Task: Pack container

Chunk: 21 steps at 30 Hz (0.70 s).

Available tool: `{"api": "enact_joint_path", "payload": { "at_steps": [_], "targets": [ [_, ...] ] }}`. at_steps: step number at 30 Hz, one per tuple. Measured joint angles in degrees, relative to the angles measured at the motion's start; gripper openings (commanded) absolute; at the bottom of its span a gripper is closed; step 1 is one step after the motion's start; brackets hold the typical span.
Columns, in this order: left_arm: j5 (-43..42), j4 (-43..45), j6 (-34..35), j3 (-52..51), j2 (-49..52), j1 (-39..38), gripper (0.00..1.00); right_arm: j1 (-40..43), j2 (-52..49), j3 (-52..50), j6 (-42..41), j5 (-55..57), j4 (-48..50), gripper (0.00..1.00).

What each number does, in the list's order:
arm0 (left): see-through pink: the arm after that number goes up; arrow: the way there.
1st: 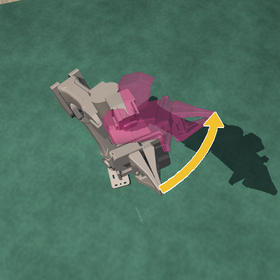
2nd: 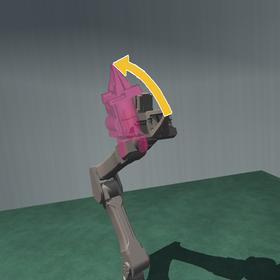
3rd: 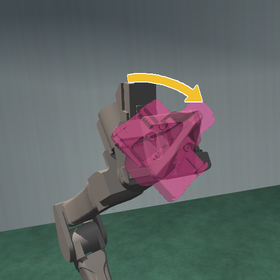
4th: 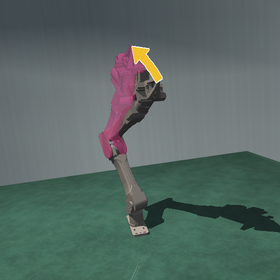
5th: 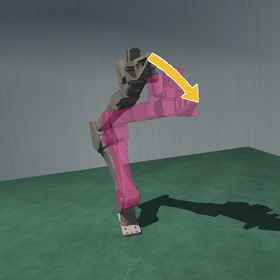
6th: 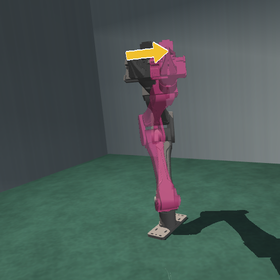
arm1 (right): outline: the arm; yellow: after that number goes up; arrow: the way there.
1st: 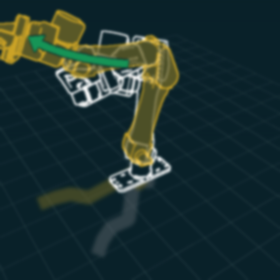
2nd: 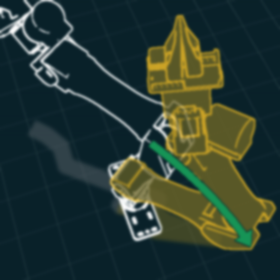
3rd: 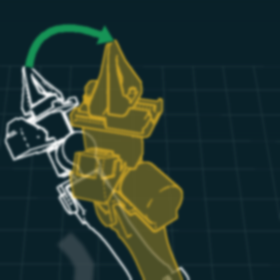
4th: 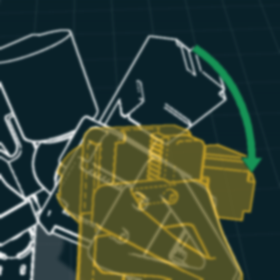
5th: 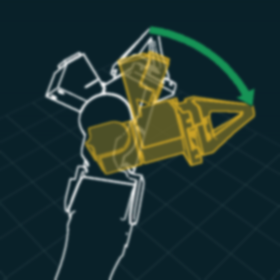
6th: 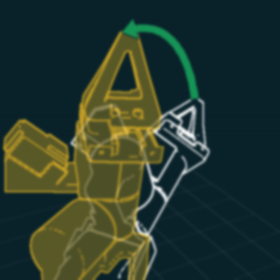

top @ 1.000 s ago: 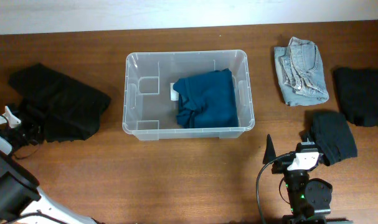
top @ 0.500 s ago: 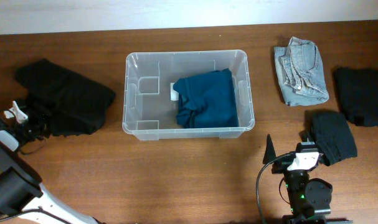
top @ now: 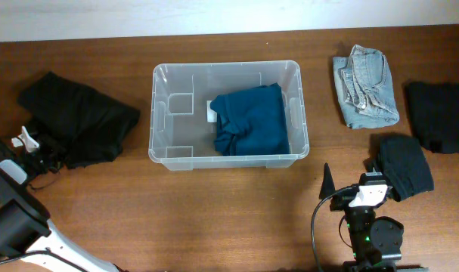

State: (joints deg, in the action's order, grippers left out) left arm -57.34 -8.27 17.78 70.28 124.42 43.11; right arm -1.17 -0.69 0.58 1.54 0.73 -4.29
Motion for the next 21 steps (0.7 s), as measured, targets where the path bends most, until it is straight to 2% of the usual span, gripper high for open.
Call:
{"api": "enact_joint_path", "payload": {
  "at_steps": [5,15,21],
  "targets": [
    [-6.05,3.91,1.68,0.37,0.24,-0.04,0.01,0.0,0.0,0.0,0.0,-0.02,-0.02,0.98],
    [-14.27,4.11,4.66,3.04,0.28,-0.07,0.01,0.0,0.0,0.0,0.0,0.0,-0.02,0.98],
    [-16.28,3.78,7.78,5.2,-5.46,-0.31,0.01,0.0,0.0,0.0,0.02,0.0,-0.02,0.98]
  ]
}}
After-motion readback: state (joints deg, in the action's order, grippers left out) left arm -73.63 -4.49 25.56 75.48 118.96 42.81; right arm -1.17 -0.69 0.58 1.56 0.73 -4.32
